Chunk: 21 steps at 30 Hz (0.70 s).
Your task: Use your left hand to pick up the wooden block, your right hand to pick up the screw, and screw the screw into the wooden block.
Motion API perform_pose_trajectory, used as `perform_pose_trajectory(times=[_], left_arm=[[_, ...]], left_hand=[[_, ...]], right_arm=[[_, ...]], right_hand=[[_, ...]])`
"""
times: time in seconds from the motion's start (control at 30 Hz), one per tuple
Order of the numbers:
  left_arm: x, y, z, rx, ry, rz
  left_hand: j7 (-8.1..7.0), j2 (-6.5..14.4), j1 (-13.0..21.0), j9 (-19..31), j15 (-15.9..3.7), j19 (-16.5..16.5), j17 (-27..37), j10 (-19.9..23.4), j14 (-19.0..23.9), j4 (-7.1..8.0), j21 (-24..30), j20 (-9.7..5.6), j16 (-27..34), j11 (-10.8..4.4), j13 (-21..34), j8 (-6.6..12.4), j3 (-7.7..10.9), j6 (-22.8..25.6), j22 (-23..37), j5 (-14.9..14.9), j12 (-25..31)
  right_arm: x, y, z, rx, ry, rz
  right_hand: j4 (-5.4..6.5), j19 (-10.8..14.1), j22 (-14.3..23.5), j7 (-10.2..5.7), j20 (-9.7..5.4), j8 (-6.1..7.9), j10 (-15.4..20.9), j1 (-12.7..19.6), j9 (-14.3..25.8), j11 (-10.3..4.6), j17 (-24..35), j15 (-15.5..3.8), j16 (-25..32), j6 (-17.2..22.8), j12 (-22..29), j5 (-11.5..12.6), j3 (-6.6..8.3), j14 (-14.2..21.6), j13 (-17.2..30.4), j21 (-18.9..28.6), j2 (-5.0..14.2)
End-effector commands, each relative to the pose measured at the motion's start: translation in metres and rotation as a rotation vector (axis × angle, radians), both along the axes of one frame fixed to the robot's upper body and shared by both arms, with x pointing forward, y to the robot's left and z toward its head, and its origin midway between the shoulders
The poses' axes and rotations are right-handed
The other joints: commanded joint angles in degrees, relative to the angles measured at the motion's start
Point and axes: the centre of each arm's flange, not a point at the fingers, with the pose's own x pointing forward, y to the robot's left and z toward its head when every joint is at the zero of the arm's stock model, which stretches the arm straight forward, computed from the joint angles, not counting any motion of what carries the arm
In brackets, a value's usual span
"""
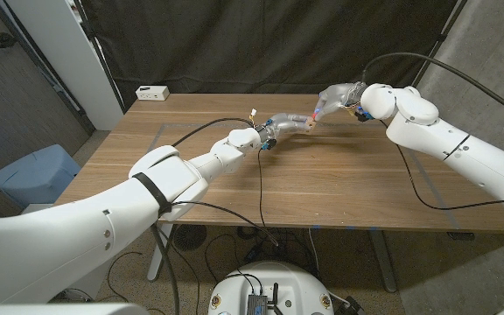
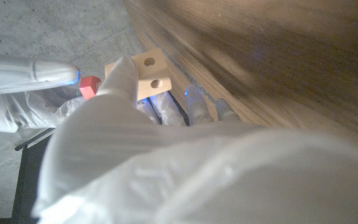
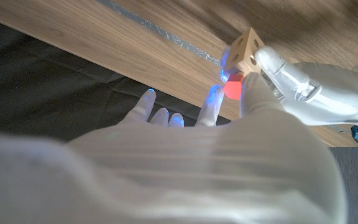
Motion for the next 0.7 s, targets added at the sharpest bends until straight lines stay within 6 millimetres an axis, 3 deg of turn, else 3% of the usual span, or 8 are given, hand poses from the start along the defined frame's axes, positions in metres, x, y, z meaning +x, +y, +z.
perform_pose_trajectory(times=[0.03, 0.7], left_arm=[[0.0005, 0.0011, 0.0012, 0.002, 0.001, 0.003], [0.0009, 0.0029, 0.0008, 0.001, 0.002, 0.003]], left_hand=[[1.77, 0.66, 0.26, 0.28, -4.73, 0.49, 0.23, 0.58, 0.45, 0.10, 0.31, 0.17, -0.01, -0.03, 0.21, 0.41, 0.46, 2.72, 0.14, 0.44, 0.39], [1.90, 0.68, 0.19, 0.29, -4.65, 0.55, 0.23, 0.57, 0.52, 0.14, 0.29, 0.23, -0.02, -0.03, 0.19, 0.38, 0.48, 2.63, 0.15, 0.43, 0.40]], right_arm=[[0.0033, 0.0051, 0.0007, -0.001, -0.015, 0.008], [0.0066, 0.0067, -0.0024, 0.011, -0.038, 0.007]], right_hand=[[0.42, 0.87, 0.20, -0.06, -0.16, 0.82, 0.94, 0.74, 0.38, -0.34, 0.28, -1.44, 0.43, 1.02, 0.28, 0.20, 0.25, 0.90, 0.19, 0.14, 0.28], [0.47, 2.47, 0.24, 0.22, -0.64, 3.71, 3.30, 1.67, 1.34, -1.02, 0.43, -2.19, 0.83, 5.17, 0.58, 0.20, 0.33, 2.48, 0.15, 0.41, 0.53]])
